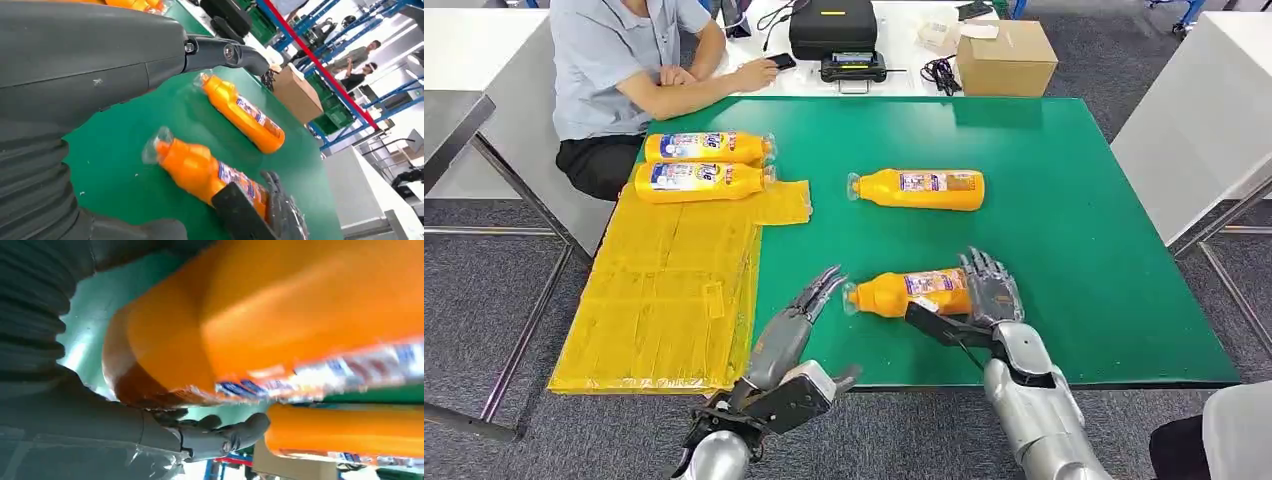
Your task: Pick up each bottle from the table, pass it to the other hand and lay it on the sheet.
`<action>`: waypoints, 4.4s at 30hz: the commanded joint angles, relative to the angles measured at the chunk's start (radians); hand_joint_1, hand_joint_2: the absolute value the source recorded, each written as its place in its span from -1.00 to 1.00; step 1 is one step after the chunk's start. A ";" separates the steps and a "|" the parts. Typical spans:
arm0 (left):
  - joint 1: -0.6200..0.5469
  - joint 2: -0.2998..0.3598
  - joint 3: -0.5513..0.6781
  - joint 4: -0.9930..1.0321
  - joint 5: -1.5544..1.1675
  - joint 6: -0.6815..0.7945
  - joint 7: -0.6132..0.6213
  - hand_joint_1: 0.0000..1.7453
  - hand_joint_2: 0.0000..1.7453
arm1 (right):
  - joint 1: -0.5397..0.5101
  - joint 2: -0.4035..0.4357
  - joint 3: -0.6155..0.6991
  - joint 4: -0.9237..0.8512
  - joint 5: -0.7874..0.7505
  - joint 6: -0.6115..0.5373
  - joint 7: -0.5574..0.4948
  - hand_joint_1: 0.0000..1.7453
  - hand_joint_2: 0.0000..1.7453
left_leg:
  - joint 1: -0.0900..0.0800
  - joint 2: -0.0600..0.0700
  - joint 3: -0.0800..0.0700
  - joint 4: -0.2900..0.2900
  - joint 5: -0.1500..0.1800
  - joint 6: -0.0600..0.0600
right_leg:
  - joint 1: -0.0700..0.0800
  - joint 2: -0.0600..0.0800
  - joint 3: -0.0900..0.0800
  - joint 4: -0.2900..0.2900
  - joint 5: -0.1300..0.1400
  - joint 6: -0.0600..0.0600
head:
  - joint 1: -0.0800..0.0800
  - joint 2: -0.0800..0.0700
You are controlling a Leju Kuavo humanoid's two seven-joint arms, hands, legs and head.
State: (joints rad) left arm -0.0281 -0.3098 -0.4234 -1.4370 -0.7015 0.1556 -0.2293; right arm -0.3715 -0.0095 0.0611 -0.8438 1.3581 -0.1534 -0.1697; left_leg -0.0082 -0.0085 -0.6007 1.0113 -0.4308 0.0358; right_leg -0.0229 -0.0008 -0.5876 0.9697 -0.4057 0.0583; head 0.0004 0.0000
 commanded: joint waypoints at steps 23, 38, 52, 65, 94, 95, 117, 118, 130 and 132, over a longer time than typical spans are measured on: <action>-0.017 -0.035 -0.013 0.054 0.117 0.055 -0.041 -1.00 1.00 | 0.041 -0.029 0.030 0.003 -0.248 0.033 -0.120 1.00 1.00 | 0.002 -0.001 0.008 0.000 -0.001 -0.002 | 0.002 -0.002 0.008 -0.001 -0.001 -0.002 | 0.000 0.000; 0.009 -0.039 0.048 0.093 0.711 0.096 -0.006 -1.00 1.00 | 0.176 0.149 0.053 -0.485 -0.448 0.020 -0.169 1.00 1.00 | 0.001 0.003 0.002 0.000 -0.002 -0.003 | 0.002 0.003 0.002 0.001 -0.001 -0.003 | 0.000 0.000; -0.053 -0.038 -0.041 0.195 0.746 0.201 -0.050 -1.00 1.00 | 0.261 0.194 0.102 -0.602 -0.506 -0.213 -0.243 0.96 1.00 | 0.002 -0.001 -0.002 0.000 -0.001 -0.002 | 0.002 -0.001 -0.001 0.000 -0.001 -0.002 | 0.000 0.000; -0.118 0.107 -0.278 0.171 1.141 0.165 -0.088 -1.00 1.00 | 0.147 0.096 0.326 -0.271 -0.775 -0.316 -0.328 1.00 1.00 | 0.001 0.002 -0.001 -0.002 -0.001 -0.002 | 0.001 0.002 -0.001 -0.001 0.000 -0.002 | 0.001 0.000; -0.207 0.082 -0.262 0.163 1.277 0.312 -0.195 -1.00 1.00 | 0.143 0.120 0.498 -0.206 -0.897 -0.316 -0.377 1.00 1.00 | 0.003 -0.001 -0.002 0.000 -0.002 -0.003 | 0.003 0.000 0.000 0.000 -0.002 -0.003 | 0.001 0.000; -0.209 0.082 -0.260 0.163 1.276 0.323 -0.204 -1.00 1.00 | 0.148 0.118 0.506 -0.222 -0.904 -0.311 -0.374 1.00 1.00 | 0.002 -0.001 -0.002 0.000 -0.001 -0.003 | 0.003 -0.001 -0.001 0.000 -0.002 -0.003 | 0.001 0.000; -0.211 0.096 -0.263 0.119 1.376 0.247 -0.175 0.78 1.00 | 0.116 0.131 0.550 -0.175 -0.993 -0.212 -0.373 0.86 1.00 | 0.002 0.000 -0.003 0.000 -0.002 -0.003 | 0.002 0.001 -0.001 0.000 -0.001 -0.003 | 0.001 0.000; -0.210 0.097 -0.263 0.118 1.377 0.244 -0.175 1.00 1.00 | 0.116 0.131 0.547 -0.175 -1.002 -0.205 -0.373 0.82 1.00 | 0.002 0.000 -0.003 0.000 -0.001 -0.002 | 0.002 0.001 -0.002 0.000 -0.001 -0.002 | 0.001 0.000; -0.195 0.112 -0.285 0.088 1.355 0.175 -0.193 1.00 1.00 | 0.103 0.116 0.512 -0.152 -1.064 -0.102 -0.359 -0.60 1.00 | 0.002 0.000 -0.002 0.000 -0.001 -0.003 | 0.002 0.000 -0.001 0.000 -0.002 -0.003 | 0.001 0.000; -0.193 0.113 -0.286 0.081 1.336 0.175 -0.206 1.00 1.00 | 0.096 0.117 0.516 -0.137 -1.050 -0.098 -0.351 -1.00 1.00 | 0.002 0.000 -0.002 0.000 -0.002 -0.003 | 0.002 0.000 -0.001 0.000 -0.002 -0.003 | 0.001 0.000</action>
State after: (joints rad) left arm -0.1974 -0.2251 -0.6542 -1.3390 0.6573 0.3666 -0.4207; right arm -0.2239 0.1171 0.5558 -1.0716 0.2926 -0.2816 -0.5413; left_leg -0.0073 -0.0099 -0.6065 1.0111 -0.4306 0.0354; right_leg -0.0222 -0.0012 -0.5921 0.9702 -0.4062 0.0580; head 0.0011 0.0000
